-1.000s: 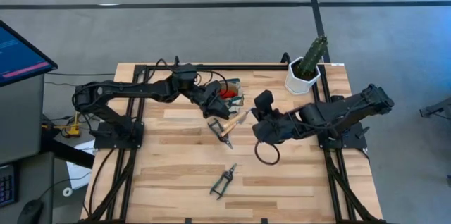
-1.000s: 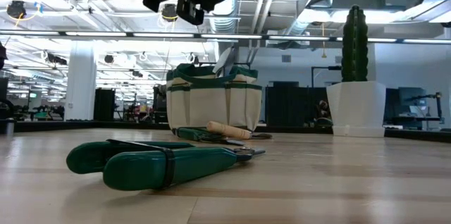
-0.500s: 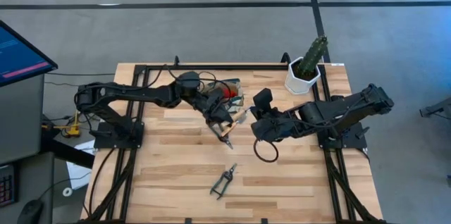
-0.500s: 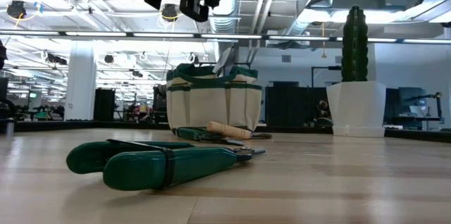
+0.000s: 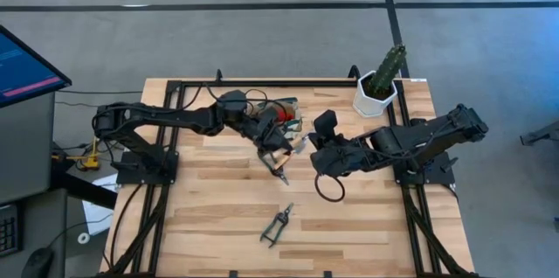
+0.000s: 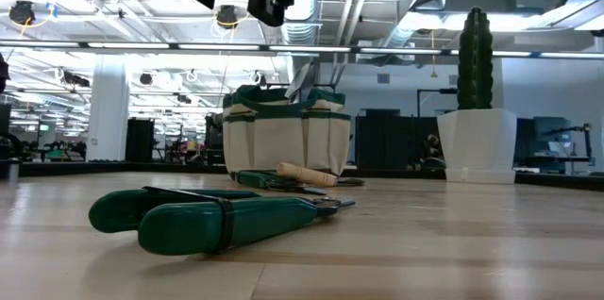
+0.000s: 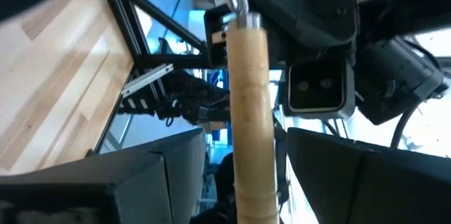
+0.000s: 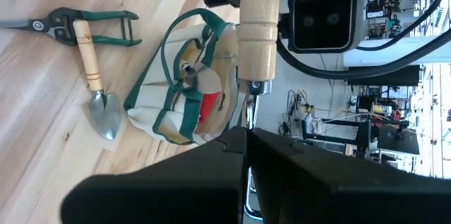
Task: Pick & Place Garden tools in Gardening bag
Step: Put the brown hand rake into the brown gardening bag
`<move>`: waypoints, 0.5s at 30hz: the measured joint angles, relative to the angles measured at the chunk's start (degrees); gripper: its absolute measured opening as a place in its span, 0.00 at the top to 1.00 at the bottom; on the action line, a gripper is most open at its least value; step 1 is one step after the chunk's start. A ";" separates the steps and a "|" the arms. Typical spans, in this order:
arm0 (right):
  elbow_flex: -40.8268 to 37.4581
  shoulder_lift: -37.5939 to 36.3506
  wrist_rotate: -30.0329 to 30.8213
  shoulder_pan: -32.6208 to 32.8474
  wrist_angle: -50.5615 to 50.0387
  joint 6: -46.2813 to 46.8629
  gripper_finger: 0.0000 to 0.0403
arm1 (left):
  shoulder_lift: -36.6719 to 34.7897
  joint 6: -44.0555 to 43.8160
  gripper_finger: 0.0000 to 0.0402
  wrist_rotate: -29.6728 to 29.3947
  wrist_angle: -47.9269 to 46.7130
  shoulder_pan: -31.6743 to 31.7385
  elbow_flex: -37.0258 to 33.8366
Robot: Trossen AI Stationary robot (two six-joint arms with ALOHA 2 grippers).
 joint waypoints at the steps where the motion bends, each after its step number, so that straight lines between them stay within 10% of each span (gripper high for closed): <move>1: 0.00 0.02 -0.01 0.00 0.07 0.00 1.00 | 0.00 0.02 0.53 -0.37 0.07 -0.17 0.00; 15: 0.00 0.02 -0.03 0.02 0.31 0.00 1.00 | 0.00 0.24 0.73 -7.43 0.78 -2.79 0.00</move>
